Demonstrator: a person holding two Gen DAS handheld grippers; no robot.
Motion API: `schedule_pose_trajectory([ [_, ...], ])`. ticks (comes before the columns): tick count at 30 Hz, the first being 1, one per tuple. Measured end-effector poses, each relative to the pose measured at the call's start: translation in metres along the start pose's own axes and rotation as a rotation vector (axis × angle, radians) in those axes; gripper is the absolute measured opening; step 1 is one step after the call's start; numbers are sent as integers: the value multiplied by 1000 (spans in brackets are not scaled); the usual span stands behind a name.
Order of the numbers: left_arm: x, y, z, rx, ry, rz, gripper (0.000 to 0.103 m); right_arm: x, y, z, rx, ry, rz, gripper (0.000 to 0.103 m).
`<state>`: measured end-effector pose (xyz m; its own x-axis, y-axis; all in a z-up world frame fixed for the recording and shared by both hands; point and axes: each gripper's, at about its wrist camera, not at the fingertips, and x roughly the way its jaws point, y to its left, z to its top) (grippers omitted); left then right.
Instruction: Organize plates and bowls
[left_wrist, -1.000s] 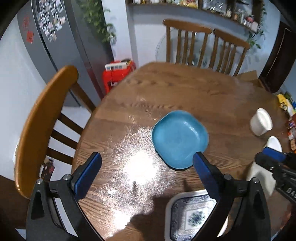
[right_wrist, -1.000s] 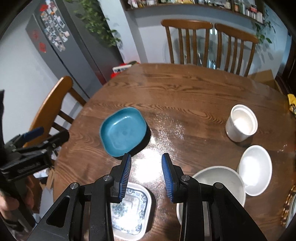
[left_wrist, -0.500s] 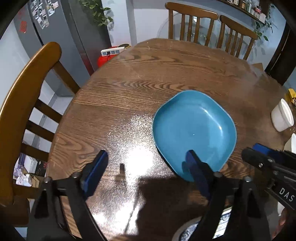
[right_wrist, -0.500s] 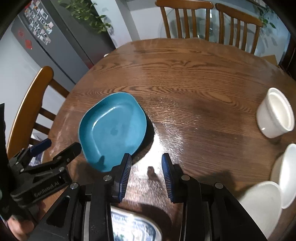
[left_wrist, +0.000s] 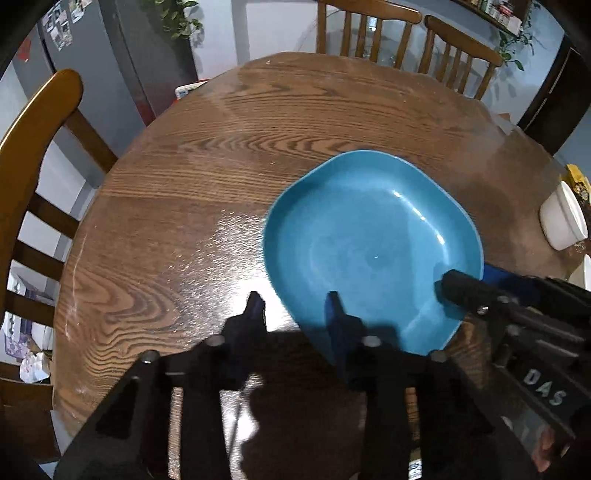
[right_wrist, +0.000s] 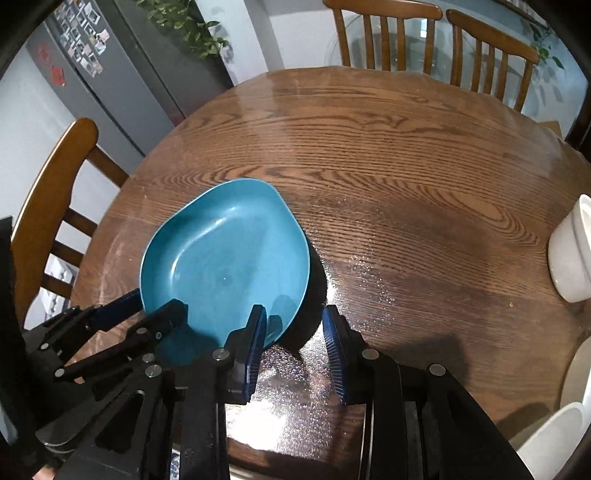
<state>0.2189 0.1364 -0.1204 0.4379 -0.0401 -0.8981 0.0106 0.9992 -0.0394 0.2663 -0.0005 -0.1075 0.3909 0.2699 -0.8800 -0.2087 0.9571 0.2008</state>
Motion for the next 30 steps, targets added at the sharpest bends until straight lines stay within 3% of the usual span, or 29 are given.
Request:
schedule_pose_trajectory([
  [2, 0, -5, 1, 13, -3, -15, 20, 3, 0, -1, 7, 8, 17, 22],
  [7, 1, -8, 1, 17, -10, -18, 20, 4, -3, -2, 20, 9, 24, 18],
  [18, -2, -8, 1, 24, -22, -16, 19, -8, -1, -1, 12, -14, 12, 14],
  [30, -41, -12, -5, 55, -103, -8, 19, -45, -3, -15, 41, -81, 57, 14],
])
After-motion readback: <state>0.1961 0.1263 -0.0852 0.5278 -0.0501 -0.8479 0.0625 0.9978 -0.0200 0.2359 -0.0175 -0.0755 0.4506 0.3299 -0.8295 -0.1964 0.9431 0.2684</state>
